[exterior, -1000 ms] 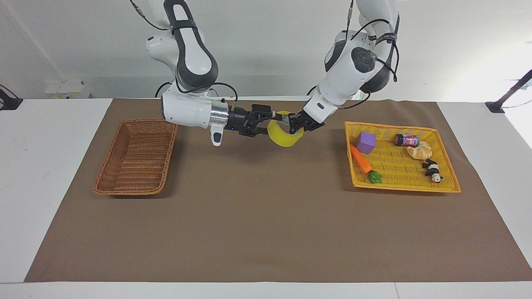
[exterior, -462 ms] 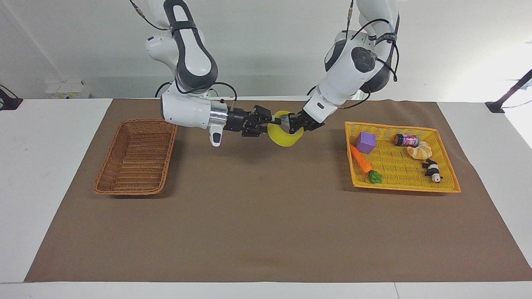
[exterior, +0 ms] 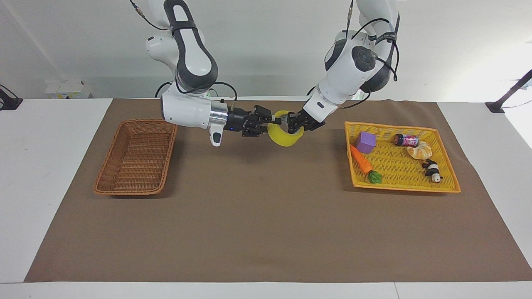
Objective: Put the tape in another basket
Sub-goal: 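Carry the tape with the right gripper while the left gripper releases it, then lower the tape into the wicker basket and open the right gripper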
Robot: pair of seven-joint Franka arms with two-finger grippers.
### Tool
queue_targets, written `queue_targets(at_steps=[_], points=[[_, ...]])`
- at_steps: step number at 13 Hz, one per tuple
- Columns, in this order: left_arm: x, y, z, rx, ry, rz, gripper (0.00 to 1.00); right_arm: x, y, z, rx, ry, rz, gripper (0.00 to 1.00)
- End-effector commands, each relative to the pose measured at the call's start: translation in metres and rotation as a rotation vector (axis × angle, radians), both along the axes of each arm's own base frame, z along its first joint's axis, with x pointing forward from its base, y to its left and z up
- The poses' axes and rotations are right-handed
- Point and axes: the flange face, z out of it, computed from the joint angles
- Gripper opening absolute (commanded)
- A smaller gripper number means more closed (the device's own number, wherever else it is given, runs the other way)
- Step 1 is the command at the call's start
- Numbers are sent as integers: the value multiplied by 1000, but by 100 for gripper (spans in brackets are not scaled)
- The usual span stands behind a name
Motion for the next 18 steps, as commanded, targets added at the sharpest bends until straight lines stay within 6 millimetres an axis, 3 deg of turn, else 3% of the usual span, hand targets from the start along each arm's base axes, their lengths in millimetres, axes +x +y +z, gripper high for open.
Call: queue_targets(at_steps=[1, 2, 5, 7, 8, 9, 11, 13, 15, 17, 18], points=[[18, 70, 68, -7, -27, 71, 100, -5, -6, 5, 3, -13, 6, 0], [28, 102, 81, 28, -36, 101, 100, -5, -7, 5, -4, -15, 10, 0], [63, 215, 72, 271, -115, 132, 100, 0, -20, 6, -34, -30, 24, 0], [76, 316, 69, 361, -140, 90, 100, 11, -58, 7, -51, -24, 30, 0], [75, 360, 70, 366, -147, 44, 100, 19, -90, 11, -58, -21, 25, 0], [74, 387, 70, 369, -156, 25, 100, 24, -123, 12, -76, -13, 29, 0], [72, 405, 69, 371, -153, 49, 100, 26, -213, 14, -88, 3, 13, 0], [73, 397, 69, 369, -150, 33, 100, 14, -309, 9, -129, -23, -29, 0], [73, 392, 69, 369, -150, 23, 100, -2, -383, 15, -203, -12, -24, 0], [72, 391, 68, 367, -139, 16, 100, -16, -451, 7, -254, -45, 31, 0], [72, 386, 68, 373, -140, 4, 100, -22, -485, -13, -249, -65, 50, 0]])
